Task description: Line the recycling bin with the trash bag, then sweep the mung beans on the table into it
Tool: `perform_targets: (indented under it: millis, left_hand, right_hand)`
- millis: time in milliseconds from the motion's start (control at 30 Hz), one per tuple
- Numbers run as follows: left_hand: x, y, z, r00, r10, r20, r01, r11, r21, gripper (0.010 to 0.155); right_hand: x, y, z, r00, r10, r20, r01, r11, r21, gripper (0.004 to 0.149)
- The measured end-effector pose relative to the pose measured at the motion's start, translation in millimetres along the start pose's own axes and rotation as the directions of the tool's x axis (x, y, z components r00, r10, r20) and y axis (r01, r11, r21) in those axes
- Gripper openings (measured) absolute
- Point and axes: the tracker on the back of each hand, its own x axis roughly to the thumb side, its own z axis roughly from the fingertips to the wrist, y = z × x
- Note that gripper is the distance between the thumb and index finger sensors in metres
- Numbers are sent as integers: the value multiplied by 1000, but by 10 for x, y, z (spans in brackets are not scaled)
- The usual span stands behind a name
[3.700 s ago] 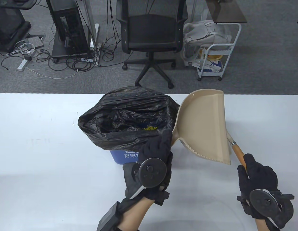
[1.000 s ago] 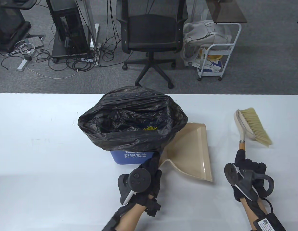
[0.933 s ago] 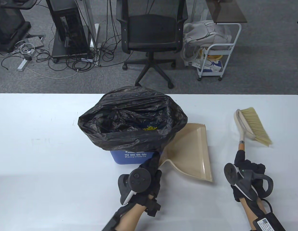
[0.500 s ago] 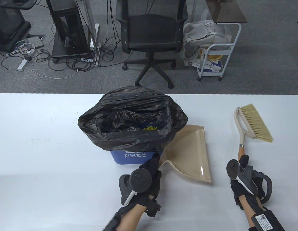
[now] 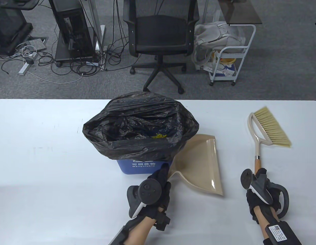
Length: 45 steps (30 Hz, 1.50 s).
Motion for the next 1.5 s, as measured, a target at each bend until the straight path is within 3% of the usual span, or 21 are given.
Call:
perform_targets:
  millis: [233, 767, 1100, 1500]
  left_hand:
    - [-6, -19, 7, 1000, -9, -7, 9, 1000, -7, 66]
    - [-6, -58, 29, 1000, -5, -25, 5, 1000, -12, 65]
    - [217, -181, 0, 995, -101, -5, 101, 995, -19, 65]
    - [579, -377, -249, 991, -133, -22, 132, 991, -32, 65]
  right_hand:
    - [-36, 4, -2, 999, -51, 12, 50, 997, 50, 88]
    - [-163, -399, 211, 951, -270, 148, 291, 947, -139, 91]
    - [-208, -562, 351, 915, -334, 227, 379, 904, -199, 92]
    - [-164, -635, 479, 905, -323, 276, 393, 885, -251, 92]
